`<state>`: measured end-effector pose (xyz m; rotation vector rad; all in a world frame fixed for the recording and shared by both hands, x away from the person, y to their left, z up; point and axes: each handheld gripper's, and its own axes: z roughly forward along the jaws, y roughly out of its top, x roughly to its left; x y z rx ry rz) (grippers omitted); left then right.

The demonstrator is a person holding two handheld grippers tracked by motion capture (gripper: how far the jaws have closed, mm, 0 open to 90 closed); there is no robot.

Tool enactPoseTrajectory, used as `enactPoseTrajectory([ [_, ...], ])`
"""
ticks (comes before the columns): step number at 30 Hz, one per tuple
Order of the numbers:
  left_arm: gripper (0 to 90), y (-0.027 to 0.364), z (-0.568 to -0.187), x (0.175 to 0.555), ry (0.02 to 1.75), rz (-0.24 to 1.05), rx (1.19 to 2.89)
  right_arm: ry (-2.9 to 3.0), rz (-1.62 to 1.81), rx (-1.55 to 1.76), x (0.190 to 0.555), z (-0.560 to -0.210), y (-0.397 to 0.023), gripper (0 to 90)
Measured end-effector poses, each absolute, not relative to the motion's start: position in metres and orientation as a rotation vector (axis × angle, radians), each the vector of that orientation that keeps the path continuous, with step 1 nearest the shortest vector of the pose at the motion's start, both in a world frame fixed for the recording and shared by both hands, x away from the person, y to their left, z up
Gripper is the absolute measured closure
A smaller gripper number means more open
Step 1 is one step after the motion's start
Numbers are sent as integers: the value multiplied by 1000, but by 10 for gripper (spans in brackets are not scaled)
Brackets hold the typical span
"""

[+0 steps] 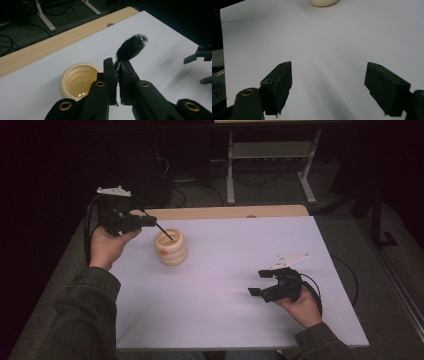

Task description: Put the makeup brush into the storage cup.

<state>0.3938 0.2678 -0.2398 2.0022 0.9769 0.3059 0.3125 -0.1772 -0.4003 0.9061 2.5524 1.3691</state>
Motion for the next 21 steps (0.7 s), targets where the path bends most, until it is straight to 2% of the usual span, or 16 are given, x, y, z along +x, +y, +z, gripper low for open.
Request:
enactPoseTrajectory([
  [21, 855, 276, -246, 420, 1107, 361, 1976, 2539, 1377, 903, 314, -395, -180, 219],
])
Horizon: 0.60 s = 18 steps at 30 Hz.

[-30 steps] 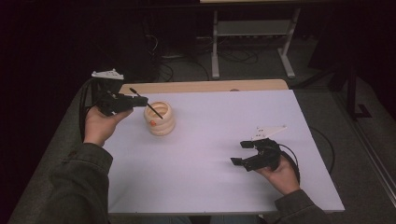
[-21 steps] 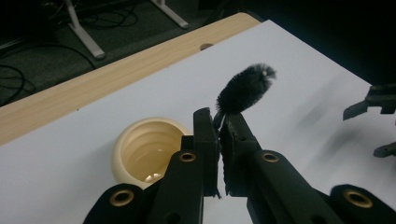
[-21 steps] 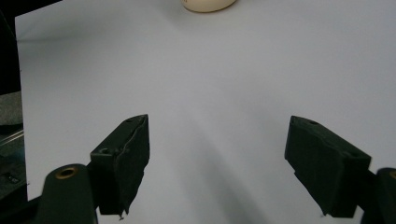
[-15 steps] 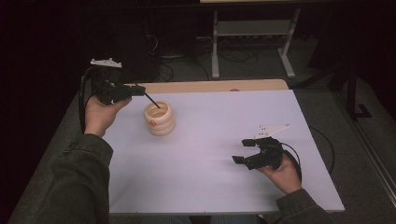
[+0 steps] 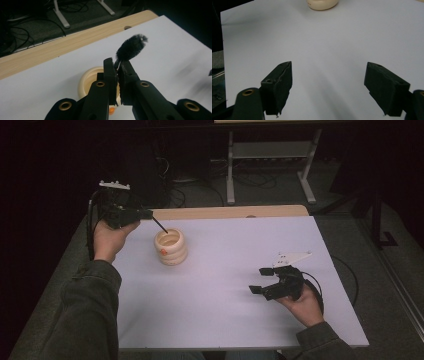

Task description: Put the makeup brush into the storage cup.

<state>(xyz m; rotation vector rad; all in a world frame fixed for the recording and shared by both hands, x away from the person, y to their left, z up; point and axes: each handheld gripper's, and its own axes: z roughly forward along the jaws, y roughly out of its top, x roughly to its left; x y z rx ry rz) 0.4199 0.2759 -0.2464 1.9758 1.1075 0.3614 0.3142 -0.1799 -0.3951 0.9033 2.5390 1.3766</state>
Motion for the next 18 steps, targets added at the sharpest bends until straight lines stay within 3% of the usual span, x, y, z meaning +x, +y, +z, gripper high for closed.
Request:
enactPoseTrajectory([
  [18, 853, 275, -268, 427, 1186, 370, 1940, 2537, 1377, 888, 315, -394, -180, 220],
])
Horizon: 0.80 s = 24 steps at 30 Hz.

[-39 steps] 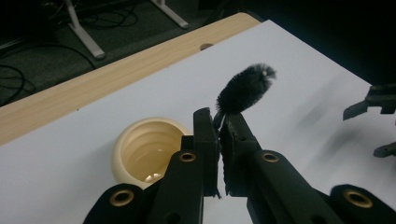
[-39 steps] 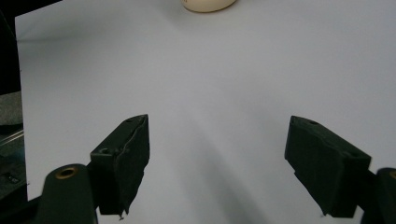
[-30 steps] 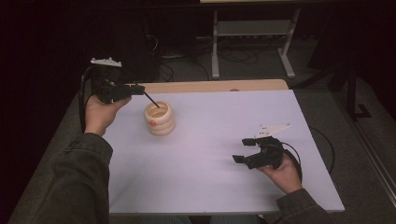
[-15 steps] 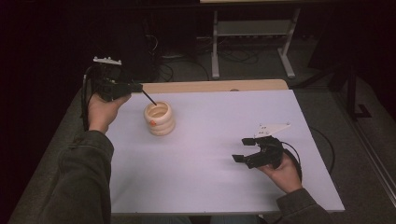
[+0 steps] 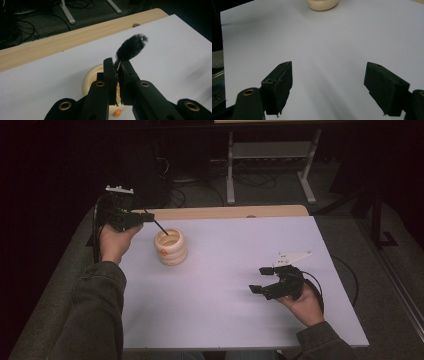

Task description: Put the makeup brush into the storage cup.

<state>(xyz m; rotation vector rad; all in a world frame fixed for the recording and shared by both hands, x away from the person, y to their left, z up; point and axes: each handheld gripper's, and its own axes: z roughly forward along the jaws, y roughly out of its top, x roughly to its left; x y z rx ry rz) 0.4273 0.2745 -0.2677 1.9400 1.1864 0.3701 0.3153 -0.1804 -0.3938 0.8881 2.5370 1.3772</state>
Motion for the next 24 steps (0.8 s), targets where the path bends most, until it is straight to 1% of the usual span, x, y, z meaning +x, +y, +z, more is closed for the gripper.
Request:
enactPoseTrajectory([
  [13, 851, 278, -291, 429, 1229, 343, 1930, 2538, 1371, 886, 316, -394, -180, 219],
  [24, 849, 277, -303, 429, 1248, 335, 1921, 2539, 1366, 896, 315, -394, -180, 219],
])
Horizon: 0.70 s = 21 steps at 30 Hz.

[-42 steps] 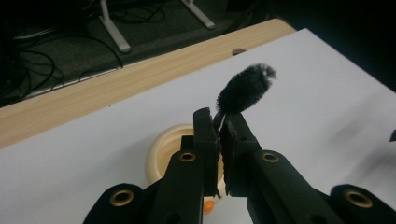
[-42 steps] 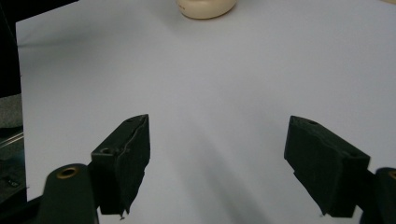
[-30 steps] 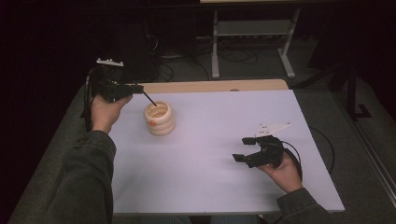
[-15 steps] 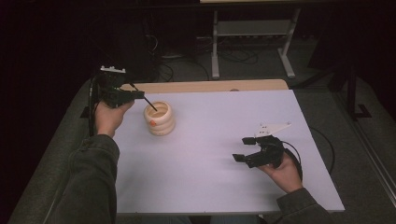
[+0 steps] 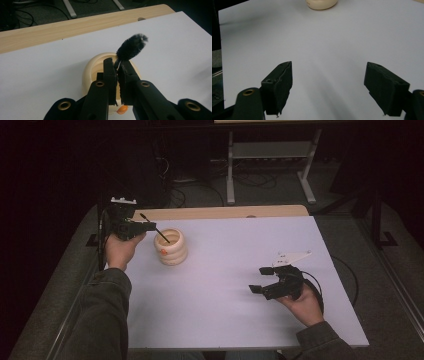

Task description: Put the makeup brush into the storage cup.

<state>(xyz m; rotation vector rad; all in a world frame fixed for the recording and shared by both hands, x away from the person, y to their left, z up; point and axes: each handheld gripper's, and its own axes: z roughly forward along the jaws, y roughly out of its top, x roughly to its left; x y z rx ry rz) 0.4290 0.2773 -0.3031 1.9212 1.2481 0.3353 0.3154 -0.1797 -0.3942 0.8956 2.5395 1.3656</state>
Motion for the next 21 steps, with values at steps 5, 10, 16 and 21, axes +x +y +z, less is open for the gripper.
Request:
enactPoseTrajectory([
  [5, 848, 274, -309, 429, 1250, 329, 1935, 2537, 1368, 883, 316, -394, -180, 219],
  [10, 847, 270, -311, 428, 1241, 329, 1924, 2541, 1363, 895, 315, -394, -179, 219],
  [16, 846, 268, -319, 427, 1242, 321, 1926, 2548, 1361, 883, 315, -395, -178, 219],
  [21, 845, 269, -324, 426, 1245, 315, 1943, 2552, 1359, 882, 315, -395, -177, 219],
])
